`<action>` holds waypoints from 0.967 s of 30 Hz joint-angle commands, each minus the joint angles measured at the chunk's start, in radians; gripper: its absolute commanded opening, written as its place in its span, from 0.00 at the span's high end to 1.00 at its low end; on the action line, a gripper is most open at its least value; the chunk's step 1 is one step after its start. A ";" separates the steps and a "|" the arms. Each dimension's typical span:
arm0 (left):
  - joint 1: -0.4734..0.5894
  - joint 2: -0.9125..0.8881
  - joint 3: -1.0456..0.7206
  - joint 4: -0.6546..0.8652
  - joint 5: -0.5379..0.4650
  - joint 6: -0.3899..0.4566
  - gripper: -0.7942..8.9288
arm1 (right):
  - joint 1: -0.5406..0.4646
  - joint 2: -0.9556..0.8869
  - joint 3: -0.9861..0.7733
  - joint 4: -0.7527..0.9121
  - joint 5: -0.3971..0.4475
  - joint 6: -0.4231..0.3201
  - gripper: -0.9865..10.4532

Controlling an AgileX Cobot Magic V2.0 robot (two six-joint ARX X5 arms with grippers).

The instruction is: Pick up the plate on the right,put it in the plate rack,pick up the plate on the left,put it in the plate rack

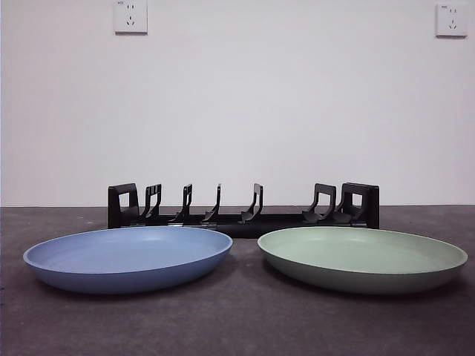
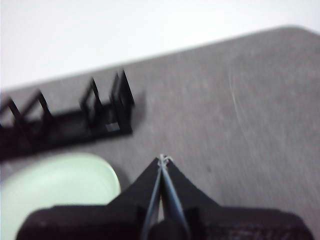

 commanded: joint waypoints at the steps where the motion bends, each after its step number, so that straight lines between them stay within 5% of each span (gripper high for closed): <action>1: 0.002 0.020 0.059 0.008 0.047 -0.013 0.93 | 0.000 0.019 0.081 0.014 -0.023 0.050 0.92; 10: 0.002 0.144 0.306 -0.135 0.118 -0.027 0.93 | 0.000 0.225 0.378 -0.108 -0.129 0.041 0.92; 22: 0.002 0.301 0.669 -0.508 0.209 0.128 0.93 | 0.000 0.594 0.817 -0.595 -0.310 -0.198 0.92; 29: 0.001 0.358 0.769 -0.618 0.260 0.159 0.93 | 0.000 0.725 0.941 -0.739 -0.380 -0.230 0.92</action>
